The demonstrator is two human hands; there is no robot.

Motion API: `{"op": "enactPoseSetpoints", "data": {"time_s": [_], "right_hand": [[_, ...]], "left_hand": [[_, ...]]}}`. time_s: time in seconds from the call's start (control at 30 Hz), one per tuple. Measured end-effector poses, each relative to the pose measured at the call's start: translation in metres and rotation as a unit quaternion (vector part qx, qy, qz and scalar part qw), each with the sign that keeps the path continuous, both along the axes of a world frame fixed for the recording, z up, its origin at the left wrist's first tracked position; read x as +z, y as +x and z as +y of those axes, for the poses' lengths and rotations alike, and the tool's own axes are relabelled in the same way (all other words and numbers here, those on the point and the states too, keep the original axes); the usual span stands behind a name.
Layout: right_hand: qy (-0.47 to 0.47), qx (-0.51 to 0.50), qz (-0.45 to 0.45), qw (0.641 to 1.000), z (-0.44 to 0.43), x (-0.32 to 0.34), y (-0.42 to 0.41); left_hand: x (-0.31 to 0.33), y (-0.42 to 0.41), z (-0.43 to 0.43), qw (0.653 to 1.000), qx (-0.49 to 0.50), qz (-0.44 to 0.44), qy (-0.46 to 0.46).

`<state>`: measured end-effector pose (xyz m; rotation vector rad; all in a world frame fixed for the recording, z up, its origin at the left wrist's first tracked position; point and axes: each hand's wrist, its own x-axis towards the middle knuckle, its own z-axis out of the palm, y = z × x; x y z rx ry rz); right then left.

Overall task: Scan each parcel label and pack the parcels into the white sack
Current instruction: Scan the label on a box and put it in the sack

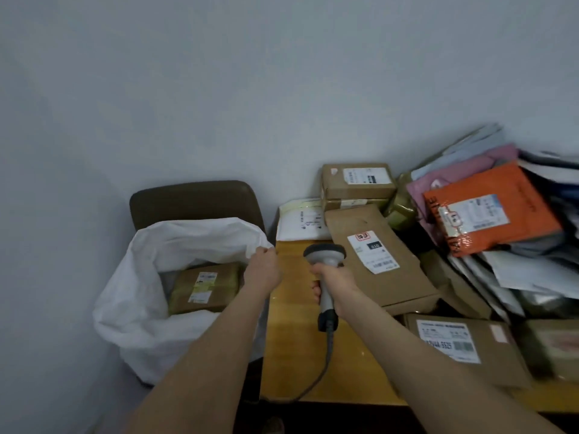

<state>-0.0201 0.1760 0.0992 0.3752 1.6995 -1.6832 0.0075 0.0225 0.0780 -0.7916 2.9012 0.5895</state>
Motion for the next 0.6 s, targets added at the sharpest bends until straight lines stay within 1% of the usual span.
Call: {"op": "enactPoseSetpoints", "data": {"time_s": [0.1,0.17,0.3,0.43,0.6], "right_hand": [[0.018,-0.003,0.02,1.0,0.051,0.015,-0.007],[0.045,-0.007,0.041,0.998,0.081,0.022,-0.015],[0.103,-0.051,0.087,0.99,0.129,0.024,-0.04],[0.152,-0.089,0.104,0.979,0.155,0.021,-0.065],[0.207,-0.078,0.132,0.966,0.161,0.005,-0.09]], "left_hand": [[0.012,-0.009,0.046,1.0,-0.016,0.008,0.002],[0.016,-0.017,0.071,0.999,-0.026,0.014,0.022],[0.016,-0.039,0.107,0.995,-0.024,0.013,0.096],[0.005,-0.057,0.121,0.985,0.002,0.002,0.175],[-0.016,-0.077,0.118,0.959,0.052,-0.045,0.274]]}}
